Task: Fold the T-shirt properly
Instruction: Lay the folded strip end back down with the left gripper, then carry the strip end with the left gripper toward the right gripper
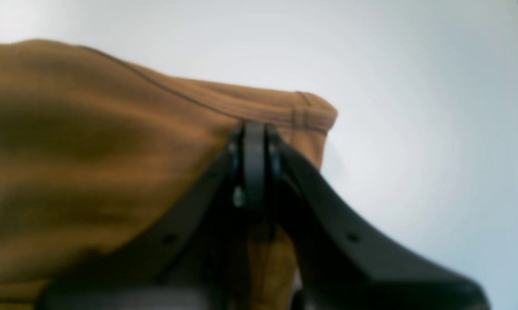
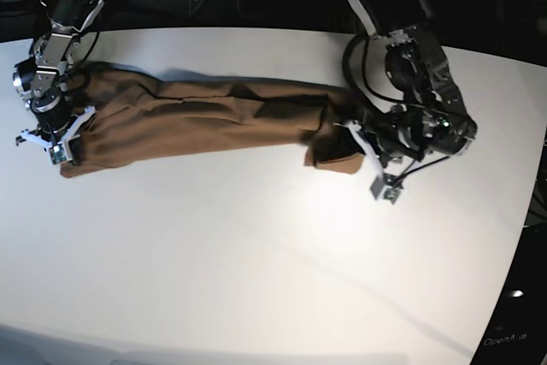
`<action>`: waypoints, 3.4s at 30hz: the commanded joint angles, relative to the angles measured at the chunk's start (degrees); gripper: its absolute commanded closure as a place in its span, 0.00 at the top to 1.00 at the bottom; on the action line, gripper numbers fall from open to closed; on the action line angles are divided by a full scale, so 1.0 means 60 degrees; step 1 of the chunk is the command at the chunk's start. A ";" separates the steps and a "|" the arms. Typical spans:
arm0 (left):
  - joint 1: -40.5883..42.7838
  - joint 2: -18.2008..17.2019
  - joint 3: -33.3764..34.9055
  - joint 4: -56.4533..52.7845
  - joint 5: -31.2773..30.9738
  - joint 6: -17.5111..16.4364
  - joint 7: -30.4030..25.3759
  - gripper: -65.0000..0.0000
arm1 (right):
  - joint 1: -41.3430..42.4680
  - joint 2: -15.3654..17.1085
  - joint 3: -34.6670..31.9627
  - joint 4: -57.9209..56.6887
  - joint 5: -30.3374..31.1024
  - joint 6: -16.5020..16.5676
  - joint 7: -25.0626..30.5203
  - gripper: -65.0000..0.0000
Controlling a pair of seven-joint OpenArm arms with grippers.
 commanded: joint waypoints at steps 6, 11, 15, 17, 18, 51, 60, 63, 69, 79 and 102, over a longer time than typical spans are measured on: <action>0.0059 -0.0844 -0.1048 0.0086 -0.0855 0.0009 -0.0074 0.05 | -0.0179 0.0308 -0.0015 -0.0200 -0.1009 0.0388 -0.1398 0.01; 0.0733 -0.0931 -0.1605 0.0188 -0.1221 0.0009 -0.0074 0.05 | -0.0048 0.0338 0.0131 -0.0200 -0.0995 0.0388 -0.1398 0.01; 0.1261 -0.1181 -0.2264 0.0188 -0.1265 0.0009 -0.0074 0.05 | 0.0275 0.0338 0.0688 -0.0214 -0.1009 0.0388 -0.1398 0.01; 0.1407 -0.1327 -0.2572 0.0188 -0.1279 0.0009 -0.0074 0.05 | 0.0333 0.0352 0.0849 -0.0214 -0.1009 0.0388 -0.1398 0.01; 0.1466 -0.1386 -0.2748 0.0173 -0.1279 0.0009 -0.0074 0.05 | 0.0333 0.0426 0.0923 -0.0214 -0.1009 0.0388 -0.1398 0.01; 0.0997 0.0034 -0.0696 0.0188 -0.1206 0.0009 -0.0074 0.05 | 0.0128 0.0118 0.0879 -0.0214 -0.1024 0.0388 -0.1398 0.01; 0.1056 0.0034 0.0827 0.0628 -0.1279 0.0009 -0.0074 0.05 | 0.0128 -0.0014 0.0864 -0.0214 -0.1024 0.0388 -0.1398 0.01; 0.1056 0.0034 0.1472 0.1009 -0.1587 0.0009 -0.0074 0.05 | 0.0128 -0.0043 0.0864 -0.0214 -0.1024 0.0388 -0.1398 0.01; 0.1085 0.0034 0.2131 0.0994 -0.4327 0.0009 -0.0074 0.05 | 0.0128 -0.0087 0.0864 -0.0214 -0.1024 0.0388 -0.1398 0.01; 0.0836 0.0034 0.4139 -0.0501 -0.6173 0.0998 -0.0506 0.05 | 0.0128 -0.0087 0.0864 -0.0214 -0.1024 0.0388 -0.1398 0.01; -0.1772 0.0034 0.6219 -0.4295 -0.7536 0.1100 -0.2103 0.05 | -0.0018 -0.0102 0.0659 -0.0214 -0.1038 0.0388 -0.1412 0.01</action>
